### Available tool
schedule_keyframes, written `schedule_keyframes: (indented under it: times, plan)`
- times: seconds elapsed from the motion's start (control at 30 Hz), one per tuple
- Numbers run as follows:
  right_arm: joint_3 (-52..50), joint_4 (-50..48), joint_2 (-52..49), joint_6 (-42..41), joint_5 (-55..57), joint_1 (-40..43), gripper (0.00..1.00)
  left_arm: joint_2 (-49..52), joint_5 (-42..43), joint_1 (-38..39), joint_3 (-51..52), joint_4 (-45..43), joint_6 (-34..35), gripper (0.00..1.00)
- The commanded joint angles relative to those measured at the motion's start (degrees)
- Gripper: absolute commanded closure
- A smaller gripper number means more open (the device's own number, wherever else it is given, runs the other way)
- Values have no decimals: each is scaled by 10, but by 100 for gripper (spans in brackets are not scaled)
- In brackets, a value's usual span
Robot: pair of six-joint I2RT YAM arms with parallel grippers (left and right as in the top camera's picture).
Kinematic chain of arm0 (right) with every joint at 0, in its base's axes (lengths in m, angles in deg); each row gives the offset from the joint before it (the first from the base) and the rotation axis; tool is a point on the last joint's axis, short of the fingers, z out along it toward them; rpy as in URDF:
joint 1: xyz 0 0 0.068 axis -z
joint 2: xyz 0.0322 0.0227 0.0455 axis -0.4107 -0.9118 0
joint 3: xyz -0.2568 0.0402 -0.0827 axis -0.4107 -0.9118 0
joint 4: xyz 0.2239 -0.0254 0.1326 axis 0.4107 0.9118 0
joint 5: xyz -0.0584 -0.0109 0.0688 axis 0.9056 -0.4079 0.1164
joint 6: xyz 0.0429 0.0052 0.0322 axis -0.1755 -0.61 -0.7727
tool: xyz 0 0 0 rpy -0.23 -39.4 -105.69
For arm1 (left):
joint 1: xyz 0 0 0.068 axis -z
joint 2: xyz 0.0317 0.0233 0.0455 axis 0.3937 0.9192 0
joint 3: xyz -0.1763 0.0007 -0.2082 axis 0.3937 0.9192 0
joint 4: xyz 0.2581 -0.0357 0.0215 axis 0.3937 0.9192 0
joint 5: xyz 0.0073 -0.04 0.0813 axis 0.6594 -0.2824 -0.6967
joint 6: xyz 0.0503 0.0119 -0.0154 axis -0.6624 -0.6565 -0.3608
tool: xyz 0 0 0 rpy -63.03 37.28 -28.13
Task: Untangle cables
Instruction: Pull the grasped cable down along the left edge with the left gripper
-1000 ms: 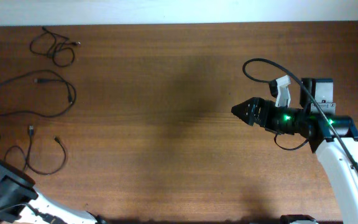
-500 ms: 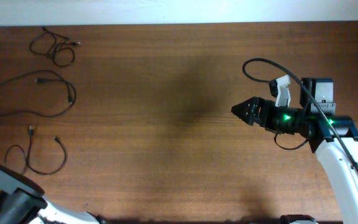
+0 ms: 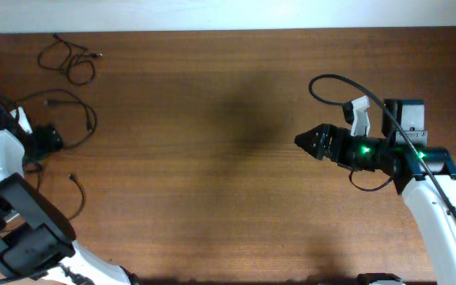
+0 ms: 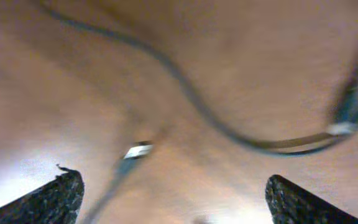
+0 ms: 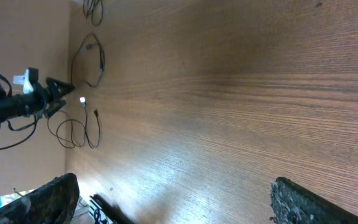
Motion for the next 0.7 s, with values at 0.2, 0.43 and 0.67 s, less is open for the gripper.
schedule_keyframes:
  times: [0.2,0.43,0.67]
  plan:
    - [3,1,-1,10,5,-4,1,61,-45,-46,7,-19,-167,12]
    - [3,1,-1,10,5,-4,1,80,10,-46,7,-19,-261,27]
    - [3,1,-1,10,5,-4,1,80,9,-47,8,-7,-261,50]
